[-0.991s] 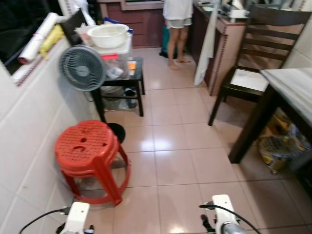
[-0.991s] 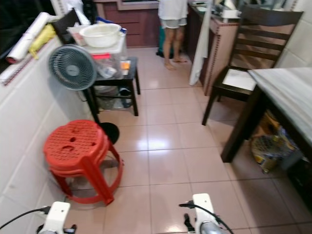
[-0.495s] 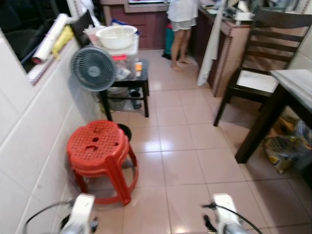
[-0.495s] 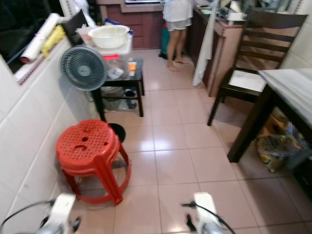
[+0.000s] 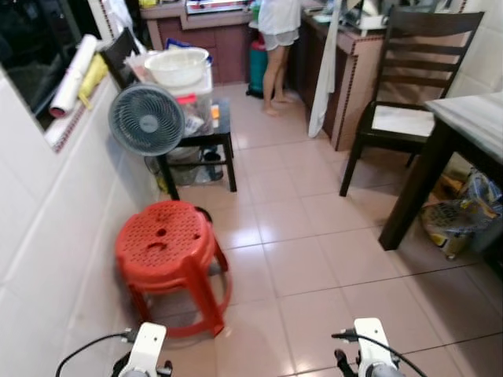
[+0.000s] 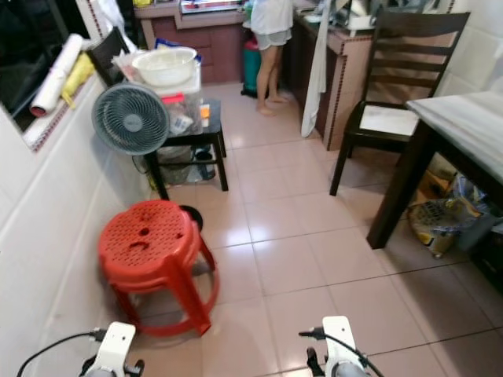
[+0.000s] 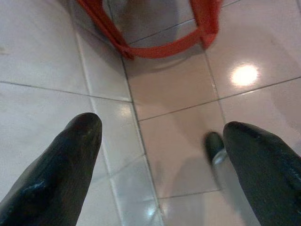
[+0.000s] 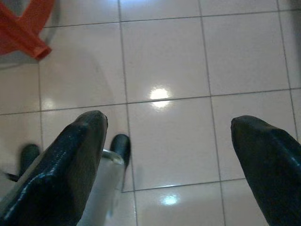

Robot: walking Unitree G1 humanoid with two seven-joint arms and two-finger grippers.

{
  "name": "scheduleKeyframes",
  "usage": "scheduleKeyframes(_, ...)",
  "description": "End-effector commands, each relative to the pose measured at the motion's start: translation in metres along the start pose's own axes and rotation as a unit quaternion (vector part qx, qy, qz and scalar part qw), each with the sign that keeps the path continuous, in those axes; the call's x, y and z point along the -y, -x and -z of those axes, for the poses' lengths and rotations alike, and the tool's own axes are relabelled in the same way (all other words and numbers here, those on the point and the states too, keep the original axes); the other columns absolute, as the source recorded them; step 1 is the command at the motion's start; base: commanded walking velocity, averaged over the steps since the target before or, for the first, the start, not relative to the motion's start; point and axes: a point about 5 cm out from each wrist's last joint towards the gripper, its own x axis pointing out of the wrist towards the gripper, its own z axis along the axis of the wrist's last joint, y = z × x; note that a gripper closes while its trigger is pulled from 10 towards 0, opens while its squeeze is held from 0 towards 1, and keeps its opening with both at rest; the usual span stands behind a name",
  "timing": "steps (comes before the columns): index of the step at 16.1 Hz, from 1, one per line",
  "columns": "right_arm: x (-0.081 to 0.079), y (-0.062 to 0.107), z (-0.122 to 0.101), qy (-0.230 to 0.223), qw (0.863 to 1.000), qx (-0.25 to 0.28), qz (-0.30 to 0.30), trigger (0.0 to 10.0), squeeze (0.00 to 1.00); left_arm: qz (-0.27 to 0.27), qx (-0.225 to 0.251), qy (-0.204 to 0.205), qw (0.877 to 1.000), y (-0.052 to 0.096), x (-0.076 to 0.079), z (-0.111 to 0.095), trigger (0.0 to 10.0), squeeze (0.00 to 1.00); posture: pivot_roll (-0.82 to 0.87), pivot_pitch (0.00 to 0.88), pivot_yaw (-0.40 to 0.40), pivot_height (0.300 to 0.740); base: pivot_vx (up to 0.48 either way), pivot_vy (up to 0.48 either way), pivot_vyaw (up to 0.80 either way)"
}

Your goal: Setting the table

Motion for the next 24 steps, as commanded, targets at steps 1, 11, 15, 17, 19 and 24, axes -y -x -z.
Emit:
scheduleKeyframes(1, -0.008, -0.002, -0.009, -0.003, 1.000, 0.013, -0.011, 10.0, 0.00, -0.008, -0.007, -0.007, 1.000, 0.001, -0.007, 0.007, 10.0, 0.00, -0.16, 0.000, 0.049, 0.740, 0.000, 0.000, 0.00)
scheduleKeyframes(11, -0.032, -0.006, -0.037, 0.064, 0.995, 0.040, -0.069, 10.0, 0.00, -0.039, -0.003, 0.060, 0.997, 0.003, -0.029, 0.011, 10.0, 0.00, -0.02, 0.000, -0.040, 0.740, 0.000, 0.000, 0.00)
scheduleKeyframes(15, -0.044, -0.007, -0.058, 0.066, 0.991, 0.067, -0.091, 10.0, 0.00, -0.050, -0.015, 0.072, 0.996, 0.005, -0.028, 0.021, 10.0, 0.00, 0.01, 0.000, -0.055, 0.740, 0.000, 0.000, 0.00)
scheduleKeyframes(17, -0.047, -0.007, -0.065, 0.046, 0.992, 0.074, -0.086, 10.0, 0.00, -0.053, -0.014, 0.069, 0.996, 0.005, -0.030, 0.022, 10.0, 0.00, 0.00, 0.000, -0.036, 0.740, 0.000, 0.000, 0.00)
scheduleKeyframes(19, -0.047, -0.007, -0.065, 0.023, 0.994, 0.074, -0.076, 10.0, 0.00, -0.051, -0.009, 0.055, 0.997, 0.005, -0.031, 0.020, 10.0, 0.00, -0.02, 0.000, -0.018, 0.740, 0.000, 0.000, 0.00)
scheduleKeyframes(24, -0.034, -0.007, -0.040, -0.062, 0.997, 0.044, -0.031, 10.0, 0.00, -0.028, 0.027, 0.039, 0.998, 0.000, -0.029, -0.011, 10.0, 0.00, -0.09, 0.000, 0.036, 0.740, 0.000, 0.000, 0.00)
